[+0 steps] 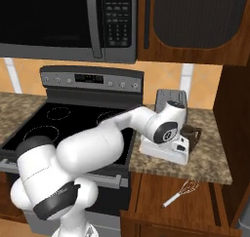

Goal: Pick the whisk from the drawer and place it on the counter.

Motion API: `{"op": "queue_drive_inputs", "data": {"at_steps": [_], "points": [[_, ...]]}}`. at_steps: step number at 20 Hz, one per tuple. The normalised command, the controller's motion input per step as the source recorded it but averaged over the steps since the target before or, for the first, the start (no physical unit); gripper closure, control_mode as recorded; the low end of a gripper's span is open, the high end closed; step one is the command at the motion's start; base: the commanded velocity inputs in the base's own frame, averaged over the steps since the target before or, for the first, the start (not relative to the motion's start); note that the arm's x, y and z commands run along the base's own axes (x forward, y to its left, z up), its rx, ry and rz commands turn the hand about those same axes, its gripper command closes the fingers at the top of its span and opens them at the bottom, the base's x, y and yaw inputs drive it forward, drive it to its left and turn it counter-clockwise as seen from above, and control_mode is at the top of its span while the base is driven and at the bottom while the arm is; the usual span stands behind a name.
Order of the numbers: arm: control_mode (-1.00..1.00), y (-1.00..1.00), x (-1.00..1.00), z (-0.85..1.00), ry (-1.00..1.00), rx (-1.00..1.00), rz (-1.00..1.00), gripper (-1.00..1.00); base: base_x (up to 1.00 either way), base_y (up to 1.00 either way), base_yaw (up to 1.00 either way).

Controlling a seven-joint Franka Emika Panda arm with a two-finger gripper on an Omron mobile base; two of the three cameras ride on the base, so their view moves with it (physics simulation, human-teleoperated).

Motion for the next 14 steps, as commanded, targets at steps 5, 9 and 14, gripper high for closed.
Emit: {"op": "queue_drive_inputs", "data": {"at_steps": [5,9,14], "points": [[-1.0,-0.33,-0.35,-0.97,0.0,-0.06,0.0,-1.0,0.0,0.0,0.0],[-1.0,-0.55,-0.39,-0.96,-0.01,-0.01,0.0,-1.0,0.0,0.0,0.0],[-1.0,-0.42,-0.39,-0.73,-0.04,0.0,0.0,-1.0,0.0,0.0,0.0]]}}
